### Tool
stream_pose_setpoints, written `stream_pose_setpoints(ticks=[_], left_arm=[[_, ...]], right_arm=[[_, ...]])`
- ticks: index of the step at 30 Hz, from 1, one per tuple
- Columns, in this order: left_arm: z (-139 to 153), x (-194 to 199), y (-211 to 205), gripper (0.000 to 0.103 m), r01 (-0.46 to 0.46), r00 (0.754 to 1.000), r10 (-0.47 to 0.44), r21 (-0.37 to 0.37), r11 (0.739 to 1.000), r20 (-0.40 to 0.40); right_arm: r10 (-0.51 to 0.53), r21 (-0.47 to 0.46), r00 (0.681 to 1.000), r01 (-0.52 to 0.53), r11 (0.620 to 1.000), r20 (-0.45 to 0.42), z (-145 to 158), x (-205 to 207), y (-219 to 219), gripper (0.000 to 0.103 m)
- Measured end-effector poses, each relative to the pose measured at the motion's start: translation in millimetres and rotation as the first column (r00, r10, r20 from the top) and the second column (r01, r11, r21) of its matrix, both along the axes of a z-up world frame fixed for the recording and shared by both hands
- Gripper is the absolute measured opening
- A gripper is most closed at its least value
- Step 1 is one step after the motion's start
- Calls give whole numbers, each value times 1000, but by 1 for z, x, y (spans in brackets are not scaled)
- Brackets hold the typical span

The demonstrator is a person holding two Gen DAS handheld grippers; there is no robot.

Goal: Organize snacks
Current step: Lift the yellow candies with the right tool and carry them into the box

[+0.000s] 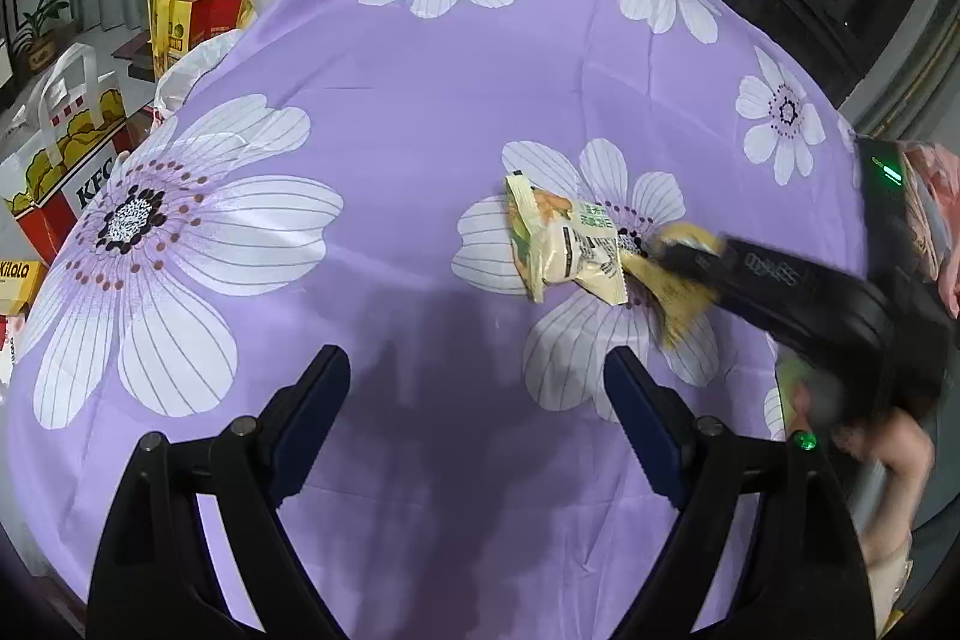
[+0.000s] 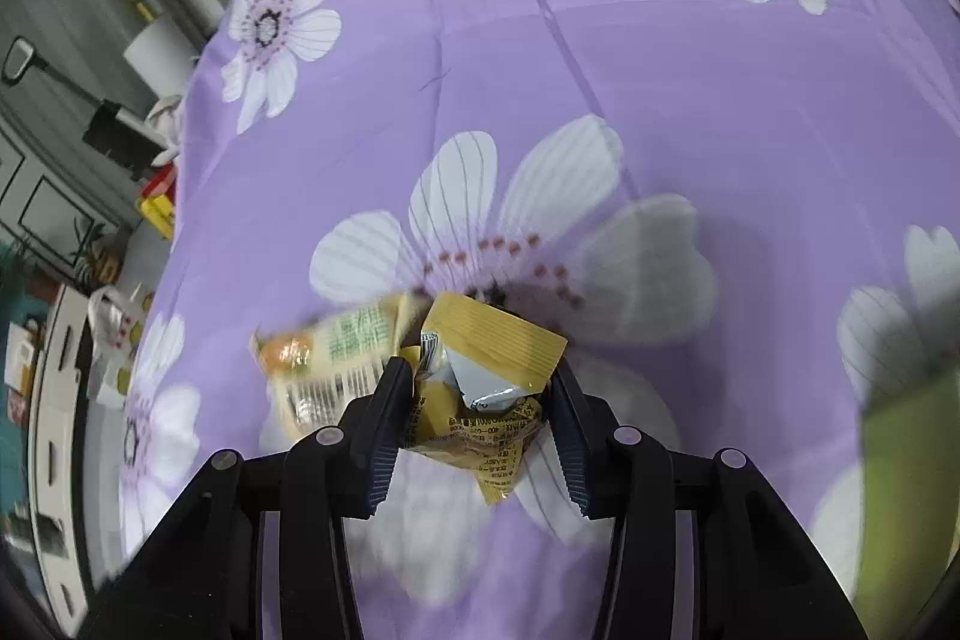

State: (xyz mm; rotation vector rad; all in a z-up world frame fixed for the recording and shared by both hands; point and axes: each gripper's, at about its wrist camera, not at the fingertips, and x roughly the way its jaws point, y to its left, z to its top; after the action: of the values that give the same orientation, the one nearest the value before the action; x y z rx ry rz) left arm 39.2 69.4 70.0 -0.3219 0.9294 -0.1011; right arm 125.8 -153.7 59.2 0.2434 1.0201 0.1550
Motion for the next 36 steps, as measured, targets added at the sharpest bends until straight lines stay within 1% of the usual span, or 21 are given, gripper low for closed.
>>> stream_pose_setpoints(ticks=[3,7,10,12,17,20,22,24,27,28,32,34,36], left_arm=[[-2,-1,-5,87,3,1000,-2,16,1000,-12],[-3,-4,-10,87,18,1000,-18,8,1000,-14],[-5,-7,-20,87,51,999,-50,20,999,-18],[-6,-9,-26,87,69,997,-68,35,997,-21],[-9,-13,-40,87,128,992,-127,48,991,-22],[-10,-15,-45,87,156,988,-155,50,986,-16],[-10,-16,-49,87,188,982,-188,26,982,-19],[-10,-17,-54,86,212,977,-212,4,977,-18],[-10,-22,-65,84,275,961,-275,-28,961,-9],[-10,-24,-69,81,302,953,-303,-47,952,-7],[-14,-27,-84,77,380,923,-383,-93,920,-16],[-18,-28,-91,72,420,903,-428,-127,898,-35],[-21,-31,-100,70,452,886,-461,-135,882,-44]], right_arm=[[9,13,1000,-9,1000,-10,9,-26,-13,47],[43,74,999,-41,996,-14,19,-68,-28,47],[64,92,997,-59,994,-48,14,-86,-31,47],[70,95,995,-63,993,-68,7,-94,-31,47],[86,98,983,-71,993,-160,-15,-98,-34,47],[83,110,985,-67,992,-152,-15,-100,-38,48],[74,111,984,-56,992,-164,-15,-101,-42,49],[82,105,985,-66,992,-155,-13,-102,-43,49],[83,58,992,-77,995,-95,-4,-109,-47,49],[84,58,992,-79,995,-89,-4,-110,-49,49],[79,129,992,-66,990,-101,-8,-107,-60,49],[73,169,991,-53,984,-109,-10,-105,-66,49],[64,212,990,-37,976,-123,-13,-103,-71,49]])
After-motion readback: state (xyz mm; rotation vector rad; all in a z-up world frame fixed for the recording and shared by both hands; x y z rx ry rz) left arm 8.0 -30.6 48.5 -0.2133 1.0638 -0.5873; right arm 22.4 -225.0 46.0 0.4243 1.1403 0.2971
